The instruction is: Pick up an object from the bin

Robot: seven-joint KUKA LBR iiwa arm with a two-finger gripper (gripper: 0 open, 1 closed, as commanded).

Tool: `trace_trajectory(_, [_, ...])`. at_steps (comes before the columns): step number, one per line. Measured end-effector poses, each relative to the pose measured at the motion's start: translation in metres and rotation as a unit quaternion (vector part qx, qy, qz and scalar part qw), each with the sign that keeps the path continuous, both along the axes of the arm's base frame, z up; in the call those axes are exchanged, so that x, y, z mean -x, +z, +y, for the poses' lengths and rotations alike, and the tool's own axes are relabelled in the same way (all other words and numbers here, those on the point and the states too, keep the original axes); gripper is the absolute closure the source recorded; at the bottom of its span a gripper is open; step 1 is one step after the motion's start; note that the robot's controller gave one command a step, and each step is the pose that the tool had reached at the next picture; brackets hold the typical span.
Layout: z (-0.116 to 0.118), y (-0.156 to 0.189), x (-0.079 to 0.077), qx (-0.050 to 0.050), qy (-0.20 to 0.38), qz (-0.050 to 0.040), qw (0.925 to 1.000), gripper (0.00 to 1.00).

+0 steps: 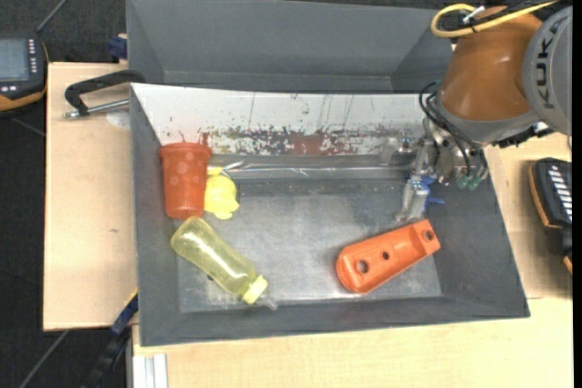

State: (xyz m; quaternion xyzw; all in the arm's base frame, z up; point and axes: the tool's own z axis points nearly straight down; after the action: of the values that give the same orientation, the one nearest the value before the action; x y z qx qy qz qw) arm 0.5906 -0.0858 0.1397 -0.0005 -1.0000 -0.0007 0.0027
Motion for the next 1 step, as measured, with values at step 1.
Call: trace_trajectory(1, [0.0002, 0.0051, -0.0017, 0.001, 0.001, -0.0041, 1.0, 0.0])
